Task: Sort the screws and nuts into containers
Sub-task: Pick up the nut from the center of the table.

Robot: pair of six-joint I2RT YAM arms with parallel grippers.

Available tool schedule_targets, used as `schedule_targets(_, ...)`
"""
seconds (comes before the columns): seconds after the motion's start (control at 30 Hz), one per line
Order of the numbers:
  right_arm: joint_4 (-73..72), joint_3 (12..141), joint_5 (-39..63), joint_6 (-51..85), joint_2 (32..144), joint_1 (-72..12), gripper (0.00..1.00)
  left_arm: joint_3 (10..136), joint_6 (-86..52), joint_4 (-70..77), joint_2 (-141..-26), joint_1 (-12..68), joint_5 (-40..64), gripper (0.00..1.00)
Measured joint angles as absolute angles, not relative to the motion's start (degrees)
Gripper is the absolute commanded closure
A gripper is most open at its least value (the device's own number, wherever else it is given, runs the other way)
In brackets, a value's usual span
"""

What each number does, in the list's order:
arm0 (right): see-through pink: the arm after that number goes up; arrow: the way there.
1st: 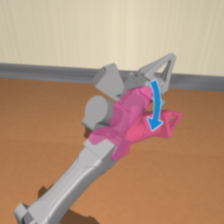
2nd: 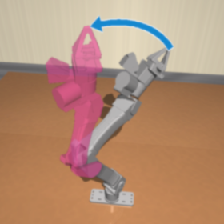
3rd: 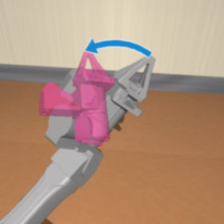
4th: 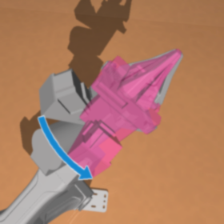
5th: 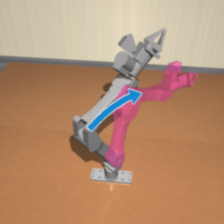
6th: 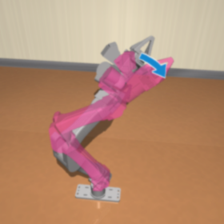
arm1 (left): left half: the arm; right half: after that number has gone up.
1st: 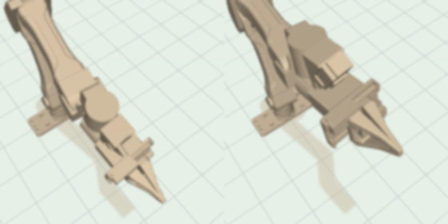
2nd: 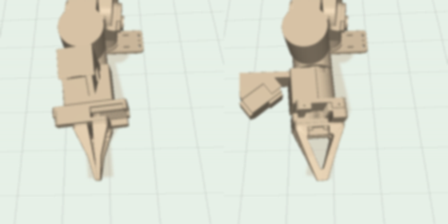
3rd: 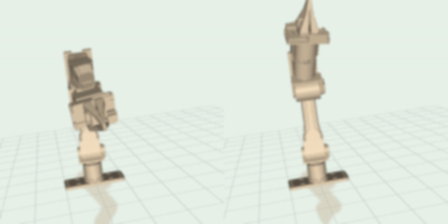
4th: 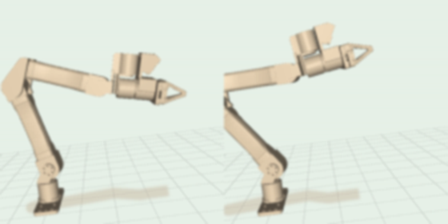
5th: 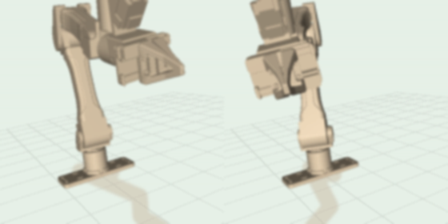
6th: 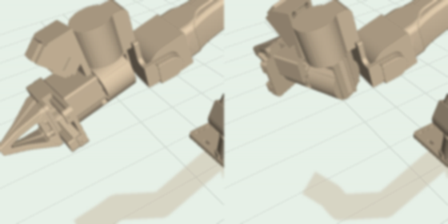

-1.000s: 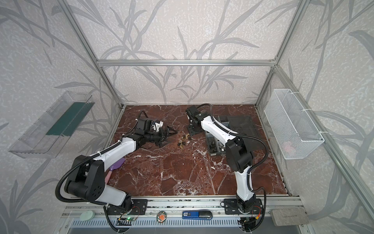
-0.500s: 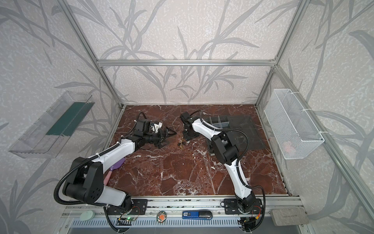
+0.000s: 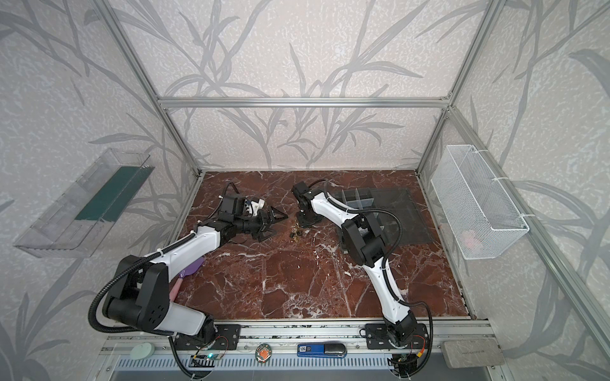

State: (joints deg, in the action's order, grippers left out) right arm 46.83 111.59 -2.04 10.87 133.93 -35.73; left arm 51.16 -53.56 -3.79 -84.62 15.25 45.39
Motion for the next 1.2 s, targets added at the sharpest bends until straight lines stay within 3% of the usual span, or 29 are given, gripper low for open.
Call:
schedule_targets(0.4, 46.78, 111.59, -2.0, 10.9, 134.8, -35.51, 0.65, 51.16, -53.56, -3.79, -84.62, 15.2, 45.39, 0.0)
schedule_targets(0.83, 46.5, 110.98, -1.85, 10.81, 134.76, -35.2, 0.77, 51.2, -53.56, -3.81, -84.62, 15.2, 45.39, 0.0)
schedule_targets(1.2, 47.03, 102.56, -2.63, 10.39, 122.98, -30.55, 0.76, 52.8, -53.54, -3.88, -86.19, 15.9, 45.36, 0.01)
